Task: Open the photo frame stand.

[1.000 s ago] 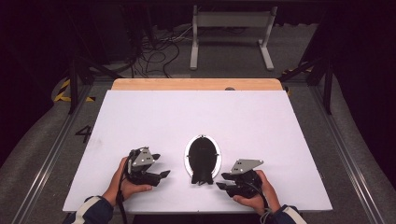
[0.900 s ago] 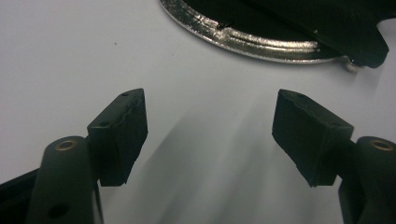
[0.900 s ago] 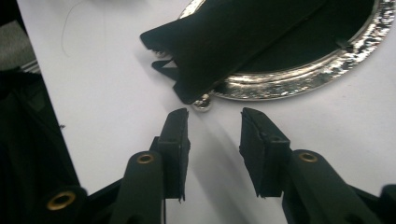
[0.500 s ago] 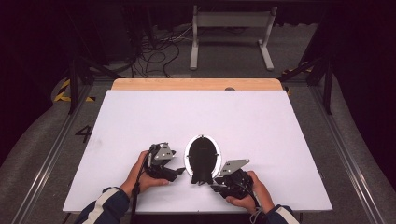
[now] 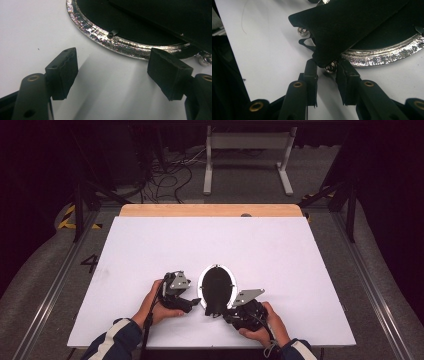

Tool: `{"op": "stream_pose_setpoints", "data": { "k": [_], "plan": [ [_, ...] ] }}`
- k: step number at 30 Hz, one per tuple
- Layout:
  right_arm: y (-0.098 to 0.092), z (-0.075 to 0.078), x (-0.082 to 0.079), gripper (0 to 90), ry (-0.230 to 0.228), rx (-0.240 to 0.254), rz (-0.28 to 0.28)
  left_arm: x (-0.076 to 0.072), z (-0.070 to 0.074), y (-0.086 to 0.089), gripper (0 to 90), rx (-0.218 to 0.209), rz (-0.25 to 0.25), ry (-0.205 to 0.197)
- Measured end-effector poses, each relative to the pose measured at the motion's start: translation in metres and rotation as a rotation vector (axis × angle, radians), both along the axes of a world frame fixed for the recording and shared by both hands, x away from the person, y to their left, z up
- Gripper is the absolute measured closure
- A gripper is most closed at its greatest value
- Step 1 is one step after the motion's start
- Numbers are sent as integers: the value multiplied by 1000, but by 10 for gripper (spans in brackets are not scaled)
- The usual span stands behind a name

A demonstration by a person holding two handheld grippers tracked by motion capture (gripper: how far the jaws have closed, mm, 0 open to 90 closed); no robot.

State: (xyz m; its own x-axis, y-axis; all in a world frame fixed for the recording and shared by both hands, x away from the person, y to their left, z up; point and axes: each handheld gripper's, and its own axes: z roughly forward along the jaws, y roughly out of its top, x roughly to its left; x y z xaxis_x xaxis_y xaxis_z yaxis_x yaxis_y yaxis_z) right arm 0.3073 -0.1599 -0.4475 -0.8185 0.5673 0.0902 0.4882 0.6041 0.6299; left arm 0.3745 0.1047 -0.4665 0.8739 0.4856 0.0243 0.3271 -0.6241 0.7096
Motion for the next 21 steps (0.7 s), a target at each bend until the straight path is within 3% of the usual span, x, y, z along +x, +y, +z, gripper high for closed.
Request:
{"op": "stream_pose_setpoints", "data": {
  "k": [12,15,17,18,19,21],
  "plan": [
    [-17,-9,17,599,191,278,-74,1,-1,1,248,-9,4,6],
    [-18,-10,23,587,251,358,-87,1,-1,1,245,-8,8,6],
    [-20,-12,27,524,316,406,-122,1,-1,1,244,-8,8,7],
    [-20,-12,27,524,316,406,-122,1,-1,1,244,-8,9,8],
    [-23,-15,31,520,400,492,-154,1,-1,1,244,-6,3,1],
    [-22,-16,33,511,417,507,-159,1,-1,0,244,-7,4,0]
  ]
}}
